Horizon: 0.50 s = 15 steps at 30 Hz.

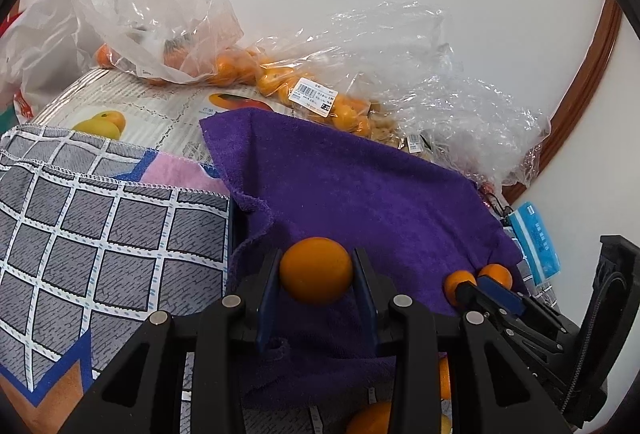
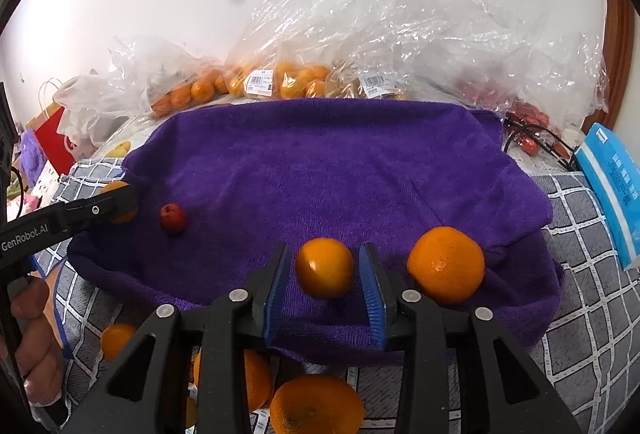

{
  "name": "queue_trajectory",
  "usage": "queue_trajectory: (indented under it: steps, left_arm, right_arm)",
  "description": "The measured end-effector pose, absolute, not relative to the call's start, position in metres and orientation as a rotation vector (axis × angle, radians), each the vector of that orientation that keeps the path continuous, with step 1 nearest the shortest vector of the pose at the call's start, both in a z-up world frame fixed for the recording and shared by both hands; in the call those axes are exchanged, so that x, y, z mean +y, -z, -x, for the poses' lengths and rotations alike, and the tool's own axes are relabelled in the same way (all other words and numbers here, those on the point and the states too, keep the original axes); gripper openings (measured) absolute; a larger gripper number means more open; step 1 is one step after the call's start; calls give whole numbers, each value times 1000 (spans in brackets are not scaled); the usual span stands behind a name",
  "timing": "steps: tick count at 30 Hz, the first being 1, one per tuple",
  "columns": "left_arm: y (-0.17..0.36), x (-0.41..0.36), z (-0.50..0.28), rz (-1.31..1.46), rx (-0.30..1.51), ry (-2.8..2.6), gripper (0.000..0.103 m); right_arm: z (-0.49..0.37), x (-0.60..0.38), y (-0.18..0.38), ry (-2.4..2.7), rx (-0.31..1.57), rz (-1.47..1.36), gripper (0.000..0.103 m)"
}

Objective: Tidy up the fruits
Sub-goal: 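Open the right gripper releasing its orange while the left releases its orange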

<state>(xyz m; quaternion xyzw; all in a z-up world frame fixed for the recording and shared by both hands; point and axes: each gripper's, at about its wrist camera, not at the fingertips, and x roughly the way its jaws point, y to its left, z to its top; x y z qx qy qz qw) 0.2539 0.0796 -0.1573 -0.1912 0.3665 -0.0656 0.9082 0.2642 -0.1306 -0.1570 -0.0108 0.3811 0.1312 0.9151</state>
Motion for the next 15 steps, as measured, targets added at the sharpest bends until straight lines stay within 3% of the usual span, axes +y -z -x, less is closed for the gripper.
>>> queue_trajectory:
  steps: [15]
  left_arm:
    - [157, 79, -254, 382, 747, 114, 33]
  right_arm:
    - [-264, -136, 154, -229, 770, 3, 45]
